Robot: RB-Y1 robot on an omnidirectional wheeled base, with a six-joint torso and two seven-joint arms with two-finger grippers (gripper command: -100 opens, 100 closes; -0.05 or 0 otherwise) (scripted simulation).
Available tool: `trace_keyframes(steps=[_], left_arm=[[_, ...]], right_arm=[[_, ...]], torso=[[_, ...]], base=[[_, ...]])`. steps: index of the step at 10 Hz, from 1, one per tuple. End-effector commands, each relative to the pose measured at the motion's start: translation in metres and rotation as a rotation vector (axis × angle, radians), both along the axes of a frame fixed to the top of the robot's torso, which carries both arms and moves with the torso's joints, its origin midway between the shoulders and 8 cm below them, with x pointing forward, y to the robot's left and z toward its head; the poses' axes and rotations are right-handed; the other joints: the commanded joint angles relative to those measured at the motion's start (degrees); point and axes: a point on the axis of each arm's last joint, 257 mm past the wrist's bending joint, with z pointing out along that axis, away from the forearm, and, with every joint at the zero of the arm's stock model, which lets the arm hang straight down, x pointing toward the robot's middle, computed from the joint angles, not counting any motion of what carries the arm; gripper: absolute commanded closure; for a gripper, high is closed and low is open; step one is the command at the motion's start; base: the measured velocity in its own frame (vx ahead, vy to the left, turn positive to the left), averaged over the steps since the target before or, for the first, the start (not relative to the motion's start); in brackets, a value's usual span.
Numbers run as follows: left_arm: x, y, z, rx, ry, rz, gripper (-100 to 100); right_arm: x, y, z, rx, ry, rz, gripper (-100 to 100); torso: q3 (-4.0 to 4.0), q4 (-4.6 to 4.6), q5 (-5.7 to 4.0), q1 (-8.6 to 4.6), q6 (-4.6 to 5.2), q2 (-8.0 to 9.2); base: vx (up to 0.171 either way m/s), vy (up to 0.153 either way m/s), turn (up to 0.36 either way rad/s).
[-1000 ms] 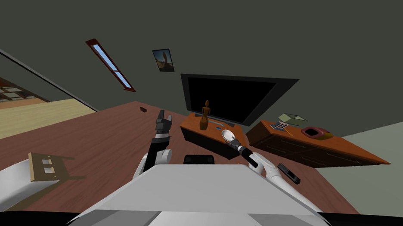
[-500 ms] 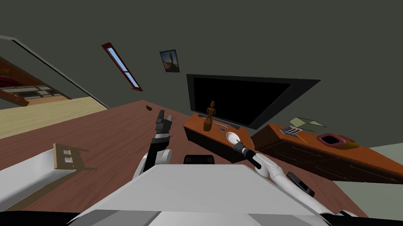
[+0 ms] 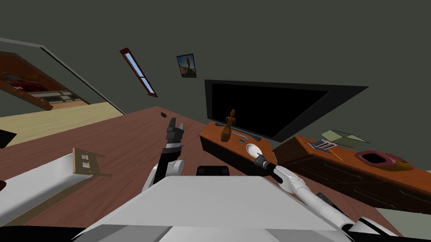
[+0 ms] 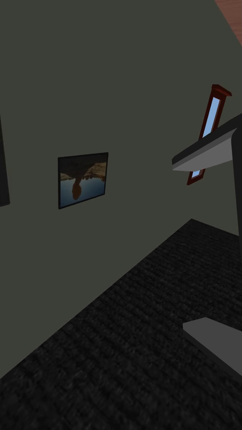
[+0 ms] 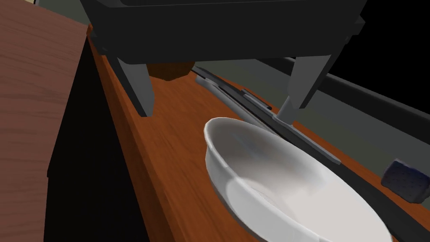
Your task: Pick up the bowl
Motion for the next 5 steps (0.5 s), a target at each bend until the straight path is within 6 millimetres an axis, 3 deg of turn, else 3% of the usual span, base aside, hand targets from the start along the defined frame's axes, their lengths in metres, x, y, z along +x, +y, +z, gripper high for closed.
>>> trace_keyframes(steps=[1, 2, 5], left_arm=[[0.0, 0.0, 0.0, 0.0, 0.0, 0.0, 0], [0.0, 0.0, 0.0, 0.0, 0.0, 0.0, 0], [0.0, 0.0, 0.0, 0.0, 0.0, 0.0, 0]], right_arm=[[-0.004, -0.008, -0.004, -0.014, 0.011, -0.005, -100], [-0.013, -0.024, -0.01, -0.07, 0.044, 0.008, -100], [-0.025, -0.043, -0.016, -0.128, 0.083, 0.015, -100]], torso=[[0.0, 0.0, 0.0, 0.0, 0.0, 0.0], [0.03, 0.01, -0.03, -0.13, 0.01, 0.06], [0.03, 0.01, -0.03, -0.07, -0.02, 0.05]], base=[[0.017, 0.02, -0.003], [0.024, 0.026, 0.084], [0.024, 0.039, 0.068]])
